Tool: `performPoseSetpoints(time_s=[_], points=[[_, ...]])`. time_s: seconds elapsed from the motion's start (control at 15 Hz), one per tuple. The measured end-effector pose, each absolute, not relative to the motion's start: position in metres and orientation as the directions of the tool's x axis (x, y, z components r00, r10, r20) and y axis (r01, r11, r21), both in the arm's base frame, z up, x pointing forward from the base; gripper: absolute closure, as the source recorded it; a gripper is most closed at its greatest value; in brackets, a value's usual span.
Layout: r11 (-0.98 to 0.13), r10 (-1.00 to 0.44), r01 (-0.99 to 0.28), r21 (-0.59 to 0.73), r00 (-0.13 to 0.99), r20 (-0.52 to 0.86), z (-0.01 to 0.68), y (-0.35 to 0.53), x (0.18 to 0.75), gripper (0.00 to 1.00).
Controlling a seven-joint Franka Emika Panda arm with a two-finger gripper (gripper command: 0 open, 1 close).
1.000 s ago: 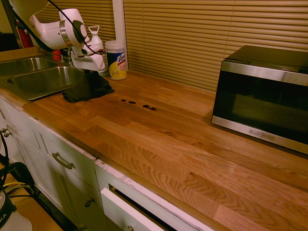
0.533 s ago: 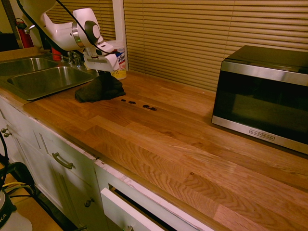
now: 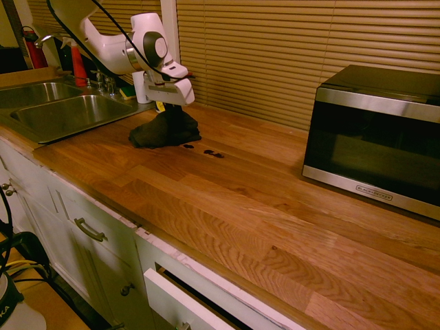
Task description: Clear the spill
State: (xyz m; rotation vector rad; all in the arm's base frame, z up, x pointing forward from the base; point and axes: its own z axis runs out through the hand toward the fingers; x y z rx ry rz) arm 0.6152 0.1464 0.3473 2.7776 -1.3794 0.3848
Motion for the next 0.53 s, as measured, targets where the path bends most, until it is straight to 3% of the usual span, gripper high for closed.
performPoseSetpoints(time_s=[0.53], points=[[-0.522, -0.844, -0.846, -0.114, 0.492, 0.213, 0.353, 0.032, 0.617, 1.0]])
